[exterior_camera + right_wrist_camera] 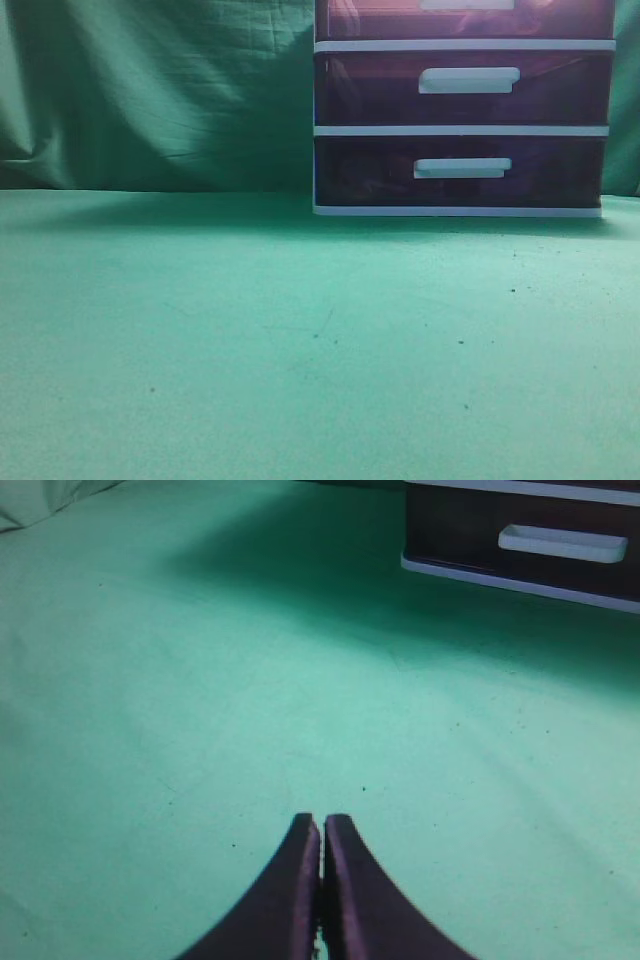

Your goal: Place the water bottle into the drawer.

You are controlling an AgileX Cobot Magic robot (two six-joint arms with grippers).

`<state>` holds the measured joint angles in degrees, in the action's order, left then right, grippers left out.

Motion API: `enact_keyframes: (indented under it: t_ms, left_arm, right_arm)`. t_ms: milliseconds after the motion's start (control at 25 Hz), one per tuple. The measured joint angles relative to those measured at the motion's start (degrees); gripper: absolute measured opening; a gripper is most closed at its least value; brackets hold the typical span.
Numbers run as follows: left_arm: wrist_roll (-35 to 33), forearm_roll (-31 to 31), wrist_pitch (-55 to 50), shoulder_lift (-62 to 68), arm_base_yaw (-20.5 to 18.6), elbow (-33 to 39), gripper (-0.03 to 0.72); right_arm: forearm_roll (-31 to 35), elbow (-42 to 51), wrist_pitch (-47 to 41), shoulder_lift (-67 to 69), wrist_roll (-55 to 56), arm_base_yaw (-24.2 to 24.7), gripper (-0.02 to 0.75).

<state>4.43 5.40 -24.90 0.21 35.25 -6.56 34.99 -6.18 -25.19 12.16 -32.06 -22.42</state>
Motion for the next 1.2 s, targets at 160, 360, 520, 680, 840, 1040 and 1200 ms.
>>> enact_keyframes:
  t_ms: [160, 360, 520, 680, 840, 1040, 1200]
  left_arm:
    - [0.0, 0.0, 0.0, 0.0, 0.0, 0.0, 0.000]
    - [0.0, 0.0, 0.0, 0.0, 0.0, 0.0, 0.000]
    - [0.0, 0.0, 0.0, 0.0, 0.0, 0.0, 0.000]
    - [0.1, 0.0, 0.0, 0.0, 0.0, 0.0, 0.000]
    - [0.1, 0.0, 0.0, 0.0, 0.0, 0.0, 0.000]
    - [0.1, 0.0, 0.0, 0.0, 0.0, 0.0, 0.000]
    - [0.1, 0.0, 0.0, 0.0, 0.0, 0.0, 0.000]
  right_arm:
    - [2.2, 0.5, -1.2, 0.0, -0.5, 0.0, 0.000]
    - [1.7, 0.5, -2.2, 0.0, -1.2, 0.0, 0.000]
    - [-0.1, 2.2, 0.7, -0.9, -2.0, 0.2, 0.000]
    - [-0.3, 6.8, 6.1, -5.1, 0.9, 5.1, 0.000]
    - [-1.1, 7.7, 8.1, -9.9, 2.0, 9.8, 0.000]
    - [-2.8, 7.7, 8.0, -12.6, 2.2, 16.6, 0.000]
    - [-3.1, 7.7, 5.5, -12.6, 2.3, 22.7, 0.000]
